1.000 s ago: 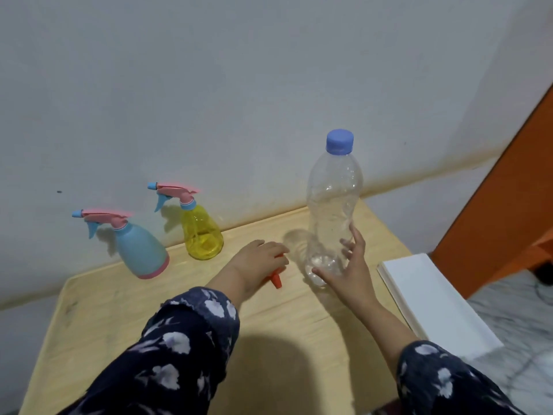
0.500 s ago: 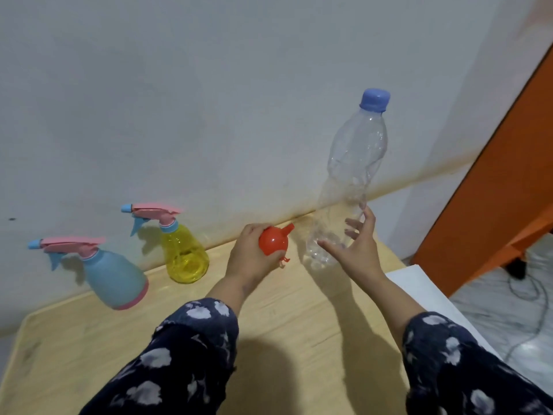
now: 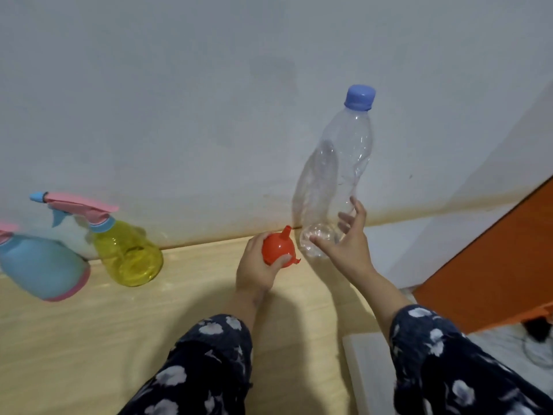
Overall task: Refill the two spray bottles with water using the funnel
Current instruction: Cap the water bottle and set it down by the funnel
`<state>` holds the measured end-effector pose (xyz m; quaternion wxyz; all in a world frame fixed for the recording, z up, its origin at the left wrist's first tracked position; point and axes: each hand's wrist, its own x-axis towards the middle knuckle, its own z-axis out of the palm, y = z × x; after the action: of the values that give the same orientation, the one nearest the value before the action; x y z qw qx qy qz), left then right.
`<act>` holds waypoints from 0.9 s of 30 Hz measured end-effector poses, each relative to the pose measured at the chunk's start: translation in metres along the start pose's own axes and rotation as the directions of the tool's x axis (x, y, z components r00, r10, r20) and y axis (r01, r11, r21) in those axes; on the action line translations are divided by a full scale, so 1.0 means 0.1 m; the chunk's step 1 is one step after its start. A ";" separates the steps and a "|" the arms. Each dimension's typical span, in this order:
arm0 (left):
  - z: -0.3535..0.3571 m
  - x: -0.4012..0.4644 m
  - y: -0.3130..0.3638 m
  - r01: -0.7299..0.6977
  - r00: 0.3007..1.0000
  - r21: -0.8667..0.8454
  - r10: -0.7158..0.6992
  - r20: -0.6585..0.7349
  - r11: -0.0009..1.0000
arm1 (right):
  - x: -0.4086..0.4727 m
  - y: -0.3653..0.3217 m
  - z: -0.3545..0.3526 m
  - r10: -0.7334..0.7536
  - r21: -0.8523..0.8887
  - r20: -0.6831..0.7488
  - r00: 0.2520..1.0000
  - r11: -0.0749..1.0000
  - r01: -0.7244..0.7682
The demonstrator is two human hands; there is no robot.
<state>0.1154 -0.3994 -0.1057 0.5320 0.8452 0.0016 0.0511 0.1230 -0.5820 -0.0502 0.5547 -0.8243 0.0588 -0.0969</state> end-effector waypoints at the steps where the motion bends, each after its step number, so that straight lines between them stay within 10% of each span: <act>1: 0.03 0.01 -0.02 0.003 1.000 0.017 -0.003 -0.003 1.000 | 0.05 0.03 0.00 -0.010 0.000 0.004 1.000 1.000 0.010; 16: 0.03 0.16 0.00 0.146 0.986 0.331 -0.165 0.031 0.932 | 0.26 0.15 0.00 -0.011 0.030 0.183 0.983 1.000 0.005; 27: -0.05 -0.57 0.23 0.023 0.993 0.506 -0.078 0.089 0.862 | -0.54 0.06 -0.43 0.193 -0.384 0.235 0.952 0.919 -0.092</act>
<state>0.0571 -0.4084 -0.0879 0.2934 0.9559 0.0086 -0.0102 0.0609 -0.6117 -0.0453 0.3985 -0.9125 0.0606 0.0695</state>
